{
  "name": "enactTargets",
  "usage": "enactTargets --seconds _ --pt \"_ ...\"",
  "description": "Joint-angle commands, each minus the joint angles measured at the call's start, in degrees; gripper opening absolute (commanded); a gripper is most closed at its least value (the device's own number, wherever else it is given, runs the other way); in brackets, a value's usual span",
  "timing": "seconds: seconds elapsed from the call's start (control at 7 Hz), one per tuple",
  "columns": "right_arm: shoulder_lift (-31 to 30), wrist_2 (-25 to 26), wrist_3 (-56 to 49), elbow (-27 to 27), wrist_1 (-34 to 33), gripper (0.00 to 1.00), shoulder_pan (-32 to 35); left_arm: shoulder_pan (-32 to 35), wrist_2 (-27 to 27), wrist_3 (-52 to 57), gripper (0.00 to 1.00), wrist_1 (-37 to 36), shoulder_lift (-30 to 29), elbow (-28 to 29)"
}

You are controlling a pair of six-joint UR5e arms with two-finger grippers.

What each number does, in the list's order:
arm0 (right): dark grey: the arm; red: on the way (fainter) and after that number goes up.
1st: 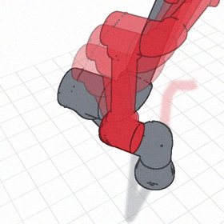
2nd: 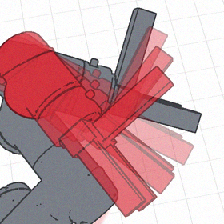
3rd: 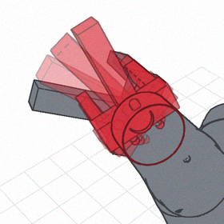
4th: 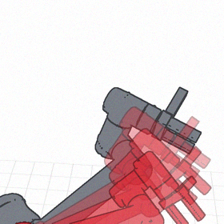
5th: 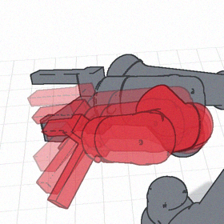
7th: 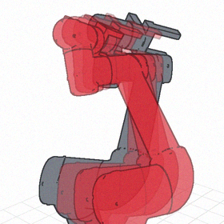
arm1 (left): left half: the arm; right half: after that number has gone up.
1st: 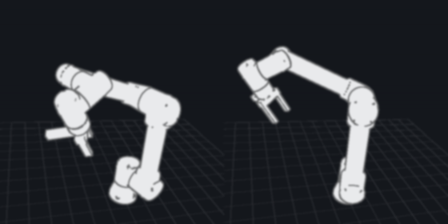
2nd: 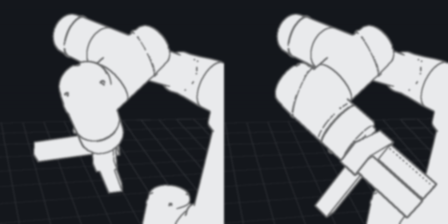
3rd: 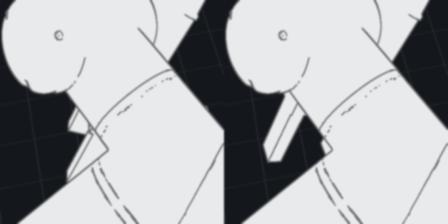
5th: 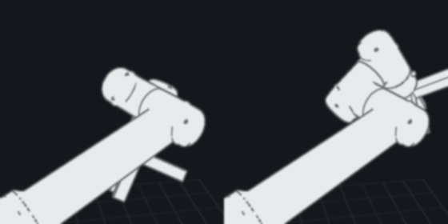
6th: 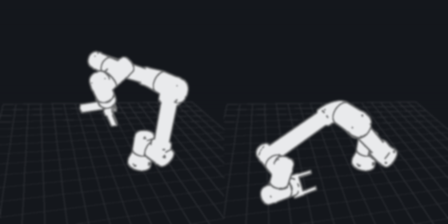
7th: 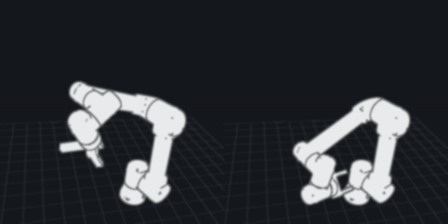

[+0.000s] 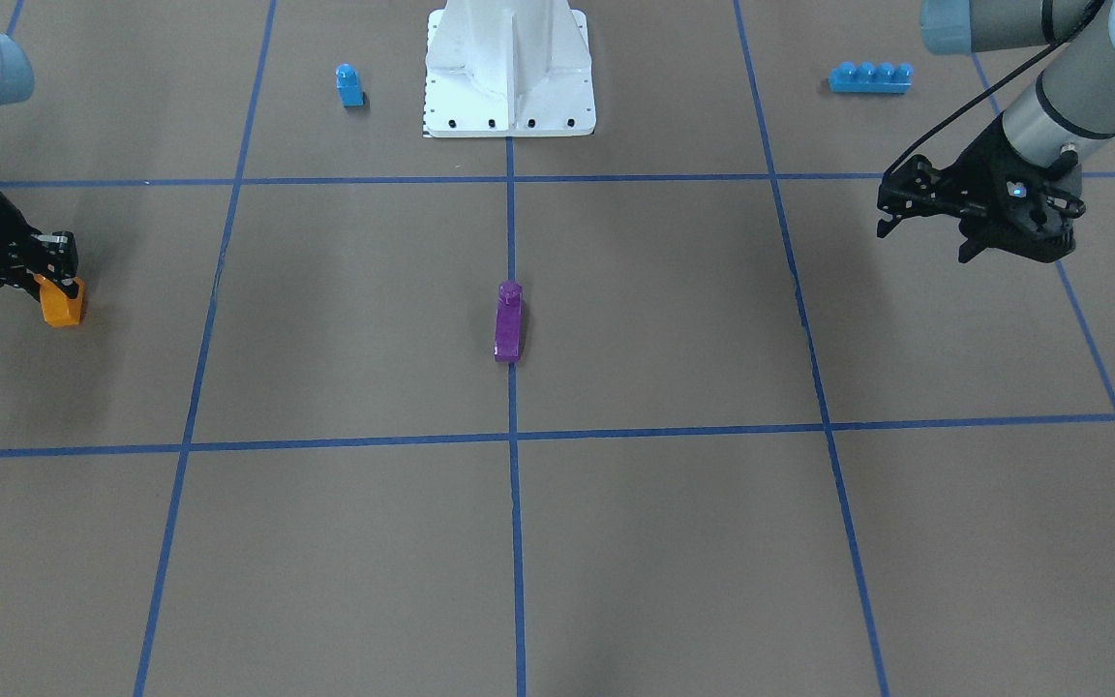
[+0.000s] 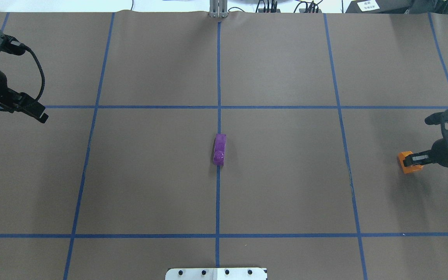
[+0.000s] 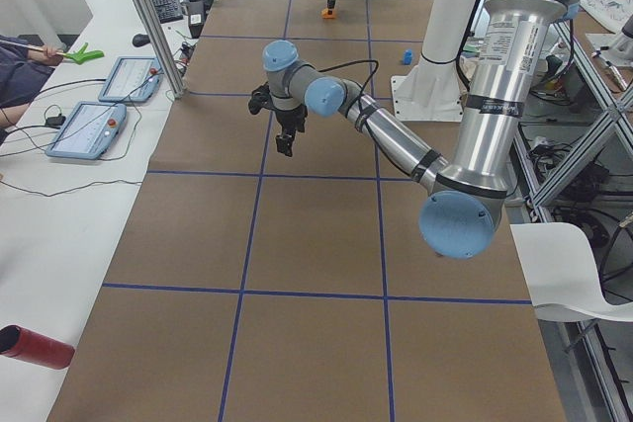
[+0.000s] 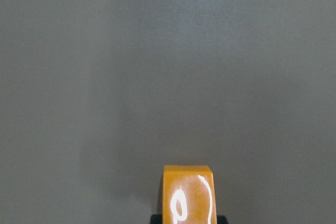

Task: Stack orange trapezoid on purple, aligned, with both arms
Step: 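Grasp the orange trapezoid block with the right gripper, then carry the orange block with the right gripper above the purple block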

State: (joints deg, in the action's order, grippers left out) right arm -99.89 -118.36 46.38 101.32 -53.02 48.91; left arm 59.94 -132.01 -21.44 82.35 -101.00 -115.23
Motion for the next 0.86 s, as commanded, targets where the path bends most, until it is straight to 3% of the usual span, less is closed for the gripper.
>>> enactTargets --seconds 0.0,0.43,0.57,0.71 --pt "11.41 -0.11 0.20 4.73 -15.70 0.00 0.14 0.00 0.09 -0.09 1.00 0.00 0.19 0.00" --pt "32.65 0.67 9.48 6.00 -35.06 0.00 -4.40 0.00 0.35 0.52 1.00 0.00 1.15 0.00" --pt "40.39 4.07 13.00 4.43 -42.18 0.00 -9.04 0.18 0.53 0.70 1.00 0.78 1.50 -0.26" --pt "48.39 9.93 22.52 -0.55 -43.38 0.00 -13.88 0.96 0.70 1.22 1.00 0.79 2.12 -0.26"
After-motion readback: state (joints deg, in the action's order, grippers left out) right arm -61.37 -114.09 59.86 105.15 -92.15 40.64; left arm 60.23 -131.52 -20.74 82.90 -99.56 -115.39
